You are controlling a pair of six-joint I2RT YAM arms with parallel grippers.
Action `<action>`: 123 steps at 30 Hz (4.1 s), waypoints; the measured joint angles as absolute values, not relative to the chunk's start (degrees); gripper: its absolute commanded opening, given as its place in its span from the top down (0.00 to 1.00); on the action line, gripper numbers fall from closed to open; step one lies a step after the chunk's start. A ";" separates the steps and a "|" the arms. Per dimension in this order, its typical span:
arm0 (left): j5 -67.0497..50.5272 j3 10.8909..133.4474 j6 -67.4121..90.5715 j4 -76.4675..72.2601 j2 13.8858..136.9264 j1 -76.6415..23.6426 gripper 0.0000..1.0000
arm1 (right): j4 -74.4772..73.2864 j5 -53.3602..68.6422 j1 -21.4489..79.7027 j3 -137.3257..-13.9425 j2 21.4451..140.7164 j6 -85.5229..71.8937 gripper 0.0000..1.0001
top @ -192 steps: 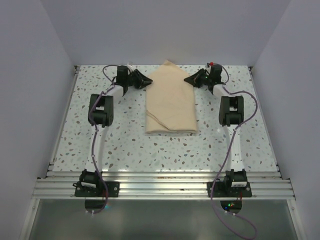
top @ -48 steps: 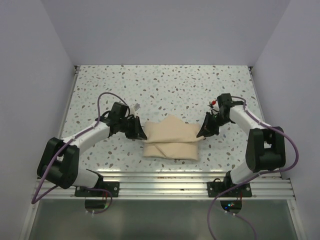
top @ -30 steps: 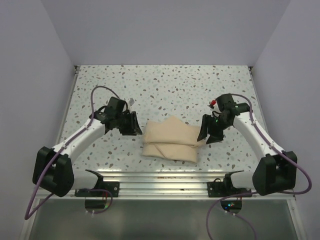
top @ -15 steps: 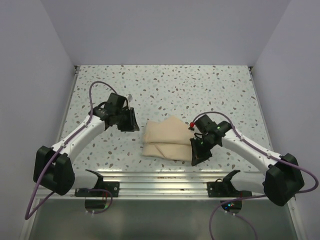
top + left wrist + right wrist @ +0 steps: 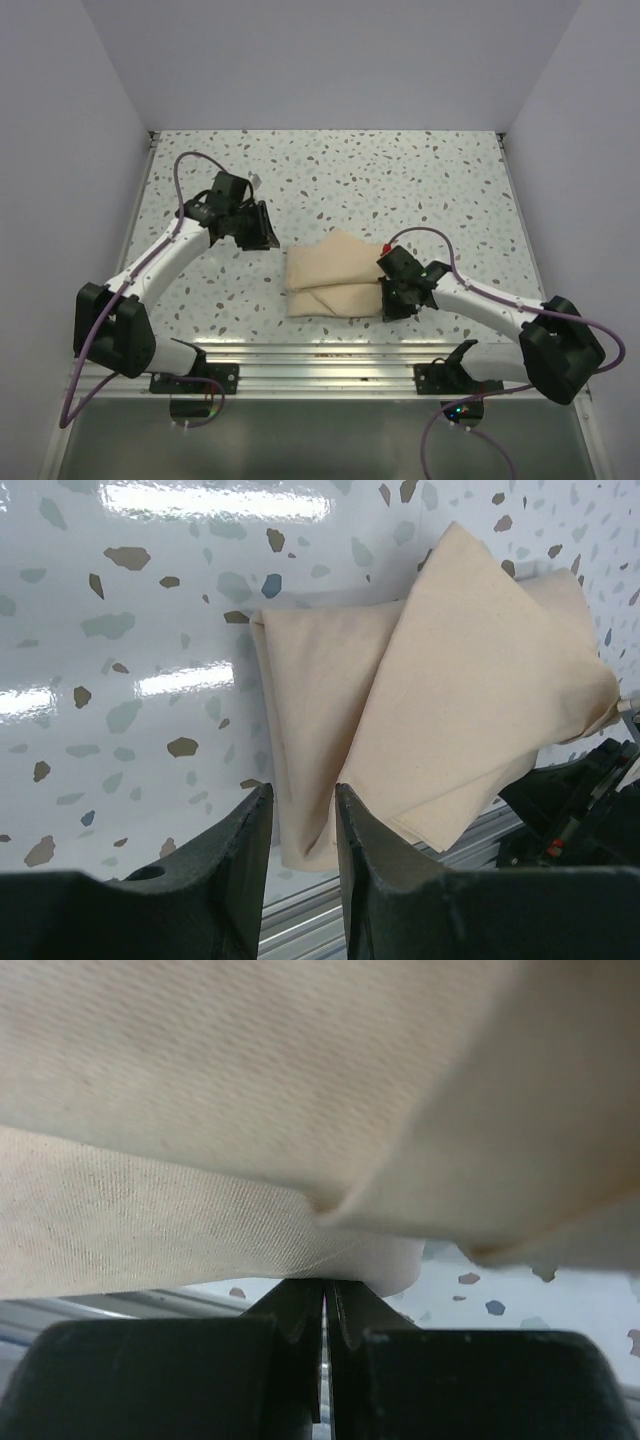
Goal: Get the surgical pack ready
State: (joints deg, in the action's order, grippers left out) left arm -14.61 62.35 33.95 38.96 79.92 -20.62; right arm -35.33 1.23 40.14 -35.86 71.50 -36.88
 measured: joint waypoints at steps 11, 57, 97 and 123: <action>-17.43 63.22 33.61 38.20 79.92 -18.24 0.48 | -29.82 -6.48 38.98 -47.62 85.91 -36.42 1.00; -54.02 72.18 28.25 10.20 116.25 -7.38 0.69 | -24.27 25.32 25.10 -46.89 92.47 -31.88 0.93; -54.37 69.89 33.89 10.79 100.90 -12.19 1.00 | -14.13 27.03 25.10 -43.51 94.26 -42.68 1.00; -47.33 71.94 38.94 19.88 89.23 -35.99 1.00 | -10.22 29.69 19.05 -42.00 94.26 -53.47 1.00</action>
